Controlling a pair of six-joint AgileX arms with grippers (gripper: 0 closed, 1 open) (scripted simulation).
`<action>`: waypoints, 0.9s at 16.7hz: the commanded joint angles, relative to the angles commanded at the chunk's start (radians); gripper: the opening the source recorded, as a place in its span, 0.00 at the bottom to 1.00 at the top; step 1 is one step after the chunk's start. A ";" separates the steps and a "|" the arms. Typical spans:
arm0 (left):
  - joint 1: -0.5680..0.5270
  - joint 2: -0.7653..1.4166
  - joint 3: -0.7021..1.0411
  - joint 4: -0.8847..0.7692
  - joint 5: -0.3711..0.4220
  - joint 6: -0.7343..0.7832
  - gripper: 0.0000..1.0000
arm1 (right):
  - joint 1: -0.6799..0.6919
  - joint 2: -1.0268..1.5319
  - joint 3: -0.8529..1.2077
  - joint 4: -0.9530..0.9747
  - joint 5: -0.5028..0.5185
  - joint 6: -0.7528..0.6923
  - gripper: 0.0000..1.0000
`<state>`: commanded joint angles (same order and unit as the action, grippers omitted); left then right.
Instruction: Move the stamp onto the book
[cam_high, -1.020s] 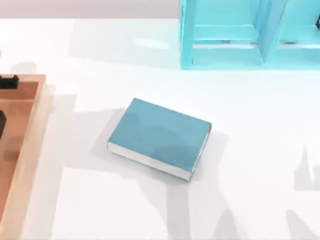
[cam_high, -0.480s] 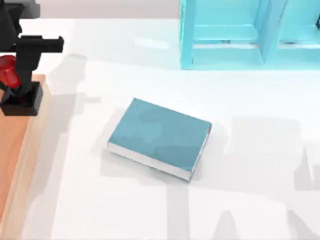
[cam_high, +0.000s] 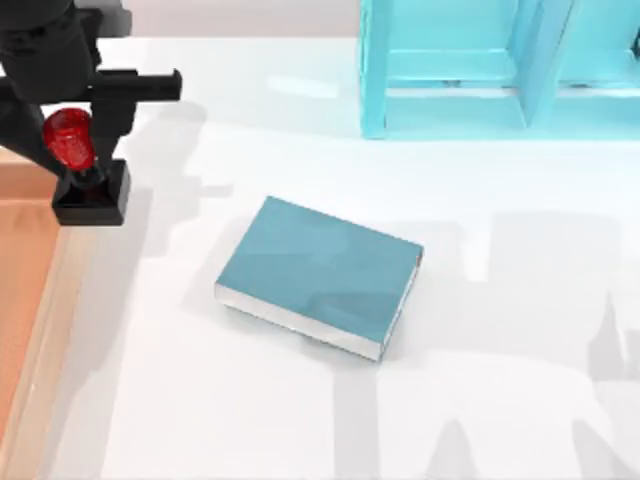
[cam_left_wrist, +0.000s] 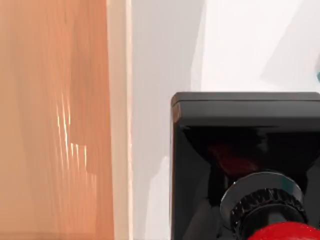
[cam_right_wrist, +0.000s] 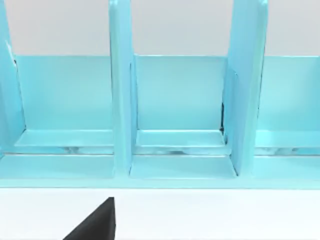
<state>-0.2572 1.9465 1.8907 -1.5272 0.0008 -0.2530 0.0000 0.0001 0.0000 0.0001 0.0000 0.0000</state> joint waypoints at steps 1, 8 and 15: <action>-0.040 0.040 0.031 0.009 0.000 -0.041 0.00 | 0.000 0.000 0.000 0.000 0.000 0.000 1.00; -0.355 0.321 0.243 0.088 0.003 -0.329 0.00 | 0.000 0.000 0.000 0.000 0.000 0.000 1.00; -0.400 0.362 0.274 0.100 0.003 -0.373 0.00 | 0.000 0.000 0.000 0.000 0.000 0.000 1.00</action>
<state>-0.6571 2.3081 2.1645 -1.4275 0.0039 -0.6259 0.0000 0.0001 0.0000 0.0001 0.0000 0.0000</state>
